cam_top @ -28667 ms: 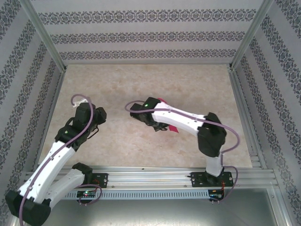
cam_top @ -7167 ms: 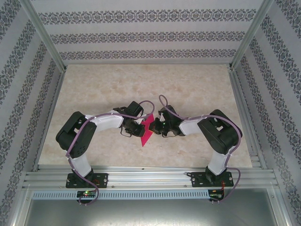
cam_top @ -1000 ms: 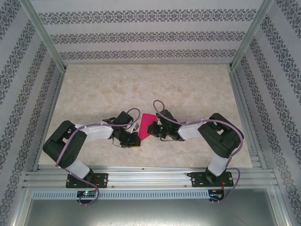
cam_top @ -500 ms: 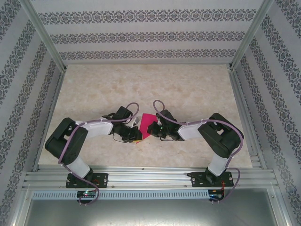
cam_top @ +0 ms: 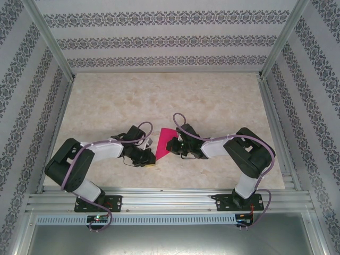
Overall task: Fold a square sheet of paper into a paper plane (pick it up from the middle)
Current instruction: Third fold the triangle at the center of the table.
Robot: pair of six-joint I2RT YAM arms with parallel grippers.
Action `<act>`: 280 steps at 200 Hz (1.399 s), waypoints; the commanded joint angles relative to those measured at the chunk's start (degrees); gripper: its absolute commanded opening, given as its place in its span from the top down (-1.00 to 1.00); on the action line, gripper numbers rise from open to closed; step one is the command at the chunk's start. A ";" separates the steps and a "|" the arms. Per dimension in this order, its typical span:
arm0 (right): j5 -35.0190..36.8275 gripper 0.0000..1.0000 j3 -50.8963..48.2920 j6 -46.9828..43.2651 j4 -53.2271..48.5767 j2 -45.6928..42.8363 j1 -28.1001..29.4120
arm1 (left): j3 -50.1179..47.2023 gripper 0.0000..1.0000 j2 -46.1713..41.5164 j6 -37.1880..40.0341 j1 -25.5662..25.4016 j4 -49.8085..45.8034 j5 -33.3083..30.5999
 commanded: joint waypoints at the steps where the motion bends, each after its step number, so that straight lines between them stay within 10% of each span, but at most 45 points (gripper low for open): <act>1: 0.96 0.91 0.22 -2.14 -5.66 2.02 -0.67 | 0.37 0.65 -6.28 -1.30 1.55 -5.62 -6.68; 191: 4.04 0.87 0.23 3.21 -4.42 0.72 2.51 | 16.58 0.66 15.19 6.19 1.06 -2.94 -7.23; 280: 11.15 0.53 -1.56 0.68 -13.13 -13.16 0.53 | 14.23 0.70 14.37 7.17 1.07 -3.35 -7.85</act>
